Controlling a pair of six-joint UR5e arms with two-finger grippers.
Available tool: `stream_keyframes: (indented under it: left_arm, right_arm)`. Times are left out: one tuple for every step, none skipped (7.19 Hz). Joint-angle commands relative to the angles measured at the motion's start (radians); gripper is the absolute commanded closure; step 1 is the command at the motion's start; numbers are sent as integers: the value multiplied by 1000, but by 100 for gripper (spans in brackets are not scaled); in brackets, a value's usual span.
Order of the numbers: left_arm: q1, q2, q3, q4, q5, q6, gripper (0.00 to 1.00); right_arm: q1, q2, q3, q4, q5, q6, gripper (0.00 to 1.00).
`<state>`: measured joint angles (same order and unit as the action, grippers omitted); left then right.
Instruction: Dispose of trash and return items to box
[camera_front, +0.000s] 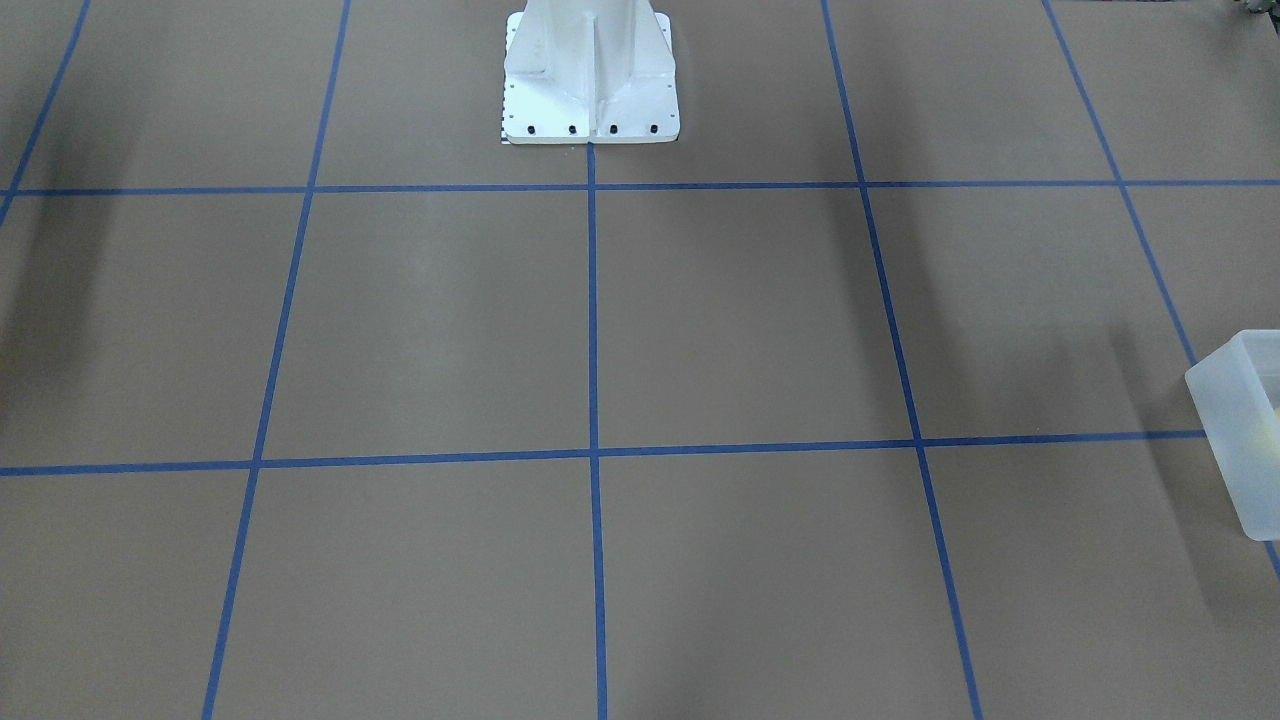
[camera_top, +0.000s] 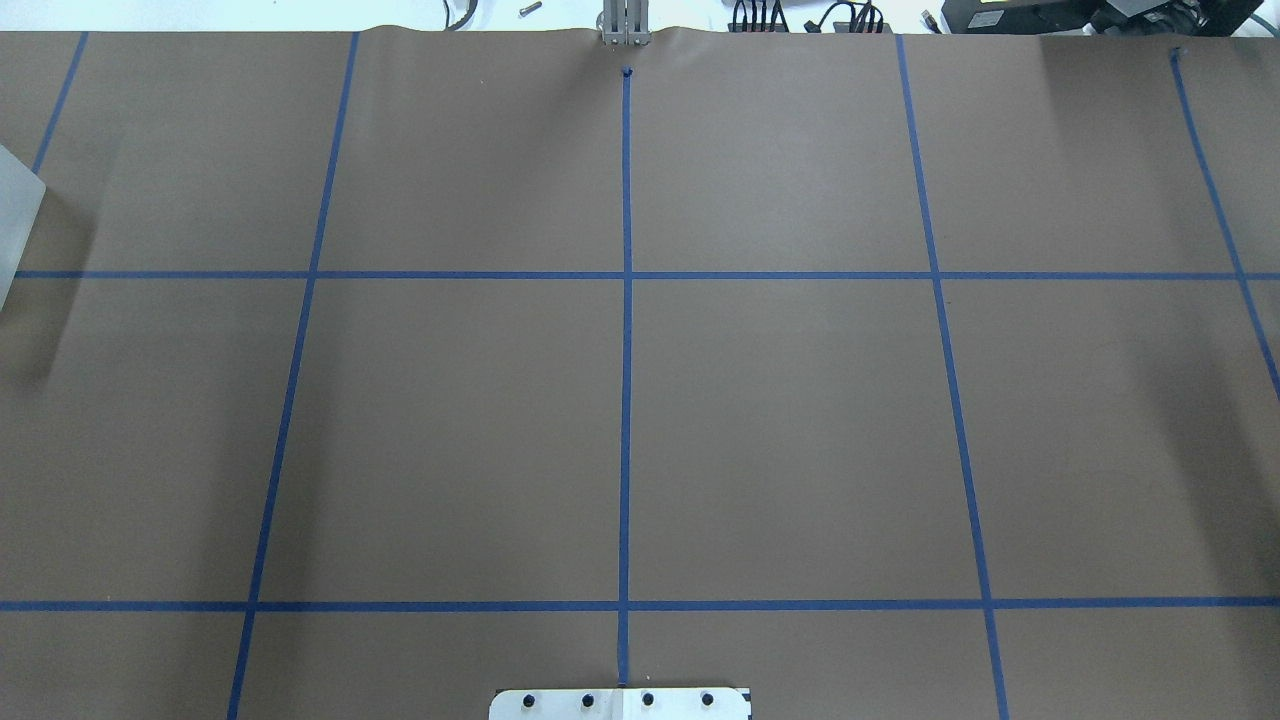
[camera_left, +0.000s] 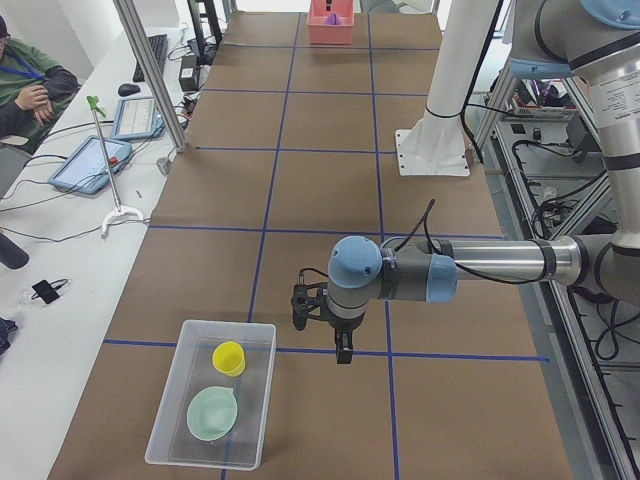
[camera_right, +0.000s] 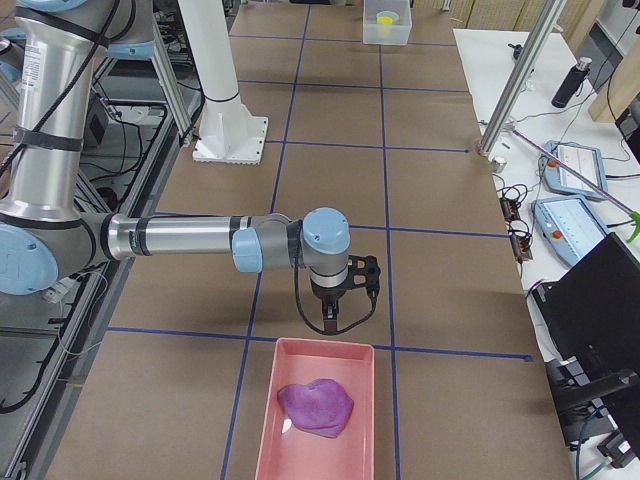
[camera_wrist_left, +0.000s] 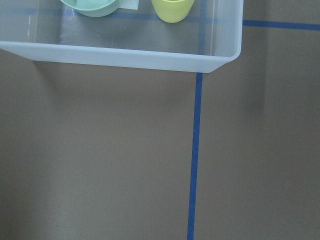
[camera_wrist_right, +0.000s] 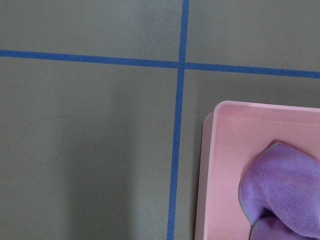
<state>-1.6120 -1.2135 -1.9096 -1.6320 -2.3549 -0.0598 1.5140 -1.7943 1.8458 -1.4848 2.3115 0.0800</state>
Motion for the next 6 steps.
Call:
stream_keyframes:
  left_arm:
    - [-2, 2, 0, 0, 0, 0, 1]
    - [-2, 2, 0, 0, 0, 0, 1]
    - [-3, 2, -2, 0, 0, 0, 1]
    - [-3, 2, -2, -2, 0, 0, 1]
    - [-5, 2, -3, 0, 0, 0, 1]
    - [-5, 3, -8, -2, 0, 0, 1]
  right_arm:
    - [0, -5, 1, 1, -1, 0, 0]
    - [0, -5, 1, 1, -1, 0, 0]
    - [0, -7, 1, 1, 0, 0, 0]
    - [0, -7, 1, 1, 0, 0, 0]
    - [0, -7, 1, 1, 0, 0, 0]
    - [0, -7, 0, 1, 2, 0, 0]
